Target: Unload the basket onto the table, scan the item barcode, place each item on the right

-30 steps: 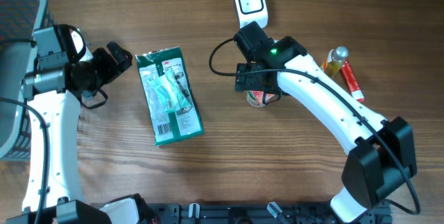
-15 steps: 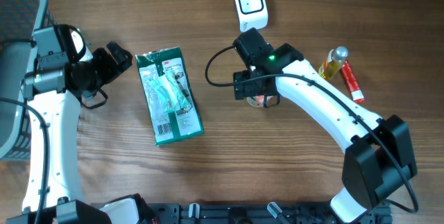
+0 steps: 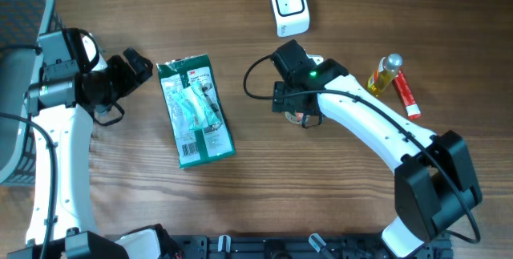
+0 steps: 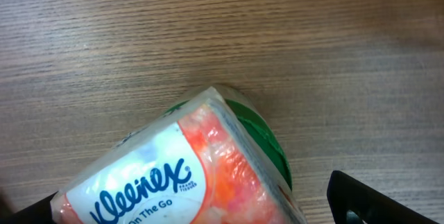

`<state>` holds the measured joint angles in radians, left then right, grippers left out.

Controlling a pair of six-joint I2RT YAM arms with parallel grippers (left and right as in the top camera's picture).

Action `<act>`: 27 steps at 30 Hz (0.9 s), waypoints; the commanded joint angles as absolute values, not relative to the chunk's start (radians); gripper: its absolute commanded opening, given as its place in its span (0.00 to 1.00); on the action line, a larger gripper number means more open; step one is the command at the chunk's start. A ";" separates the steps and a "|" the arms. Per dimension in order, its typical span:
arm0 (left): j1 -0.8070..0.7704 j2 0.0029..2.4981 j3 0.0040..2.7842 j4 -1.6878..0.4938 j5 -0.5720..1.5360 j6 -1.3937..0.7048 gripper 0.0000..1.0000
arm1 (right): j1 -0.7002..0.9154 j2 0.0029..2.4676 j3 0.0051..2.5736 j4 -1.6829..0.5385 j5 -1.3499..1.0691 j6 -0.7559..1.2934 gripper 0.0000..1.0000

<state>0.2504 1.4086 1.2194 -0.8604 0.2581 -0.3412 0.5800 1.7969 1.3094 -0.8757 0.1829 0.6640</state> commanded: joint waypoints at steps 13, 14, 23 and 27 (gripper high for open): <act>0.249 1.403 1.227 -0.858 0.253 -0.321 1.00 | 0.585 1.794 1.264 -0.798 0.144 0.786 0.87; 0.249 1.403 1.227 -0.857 0.253 -0.321 1.00 | 0.585 1.794 1.243 -0.783 0.152 0.796 0.87; 0.249 1.403 1.228 -0.857 0.253 -0.321 1.00 | 0.585 1.794 1.232 -0.774 0.167 0.785 0.70; 0.249 1.403 1.227 -0.858 0.253 -0.321 1.00 | 0.585 1.775 1.274 -0.781 0.156 0.711 0.55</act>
<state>0.2504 1.4086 1.2194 -0.8604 0.2581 -0.3408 0.5800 1.7969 1.2388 -0.7784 0.1547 0.7731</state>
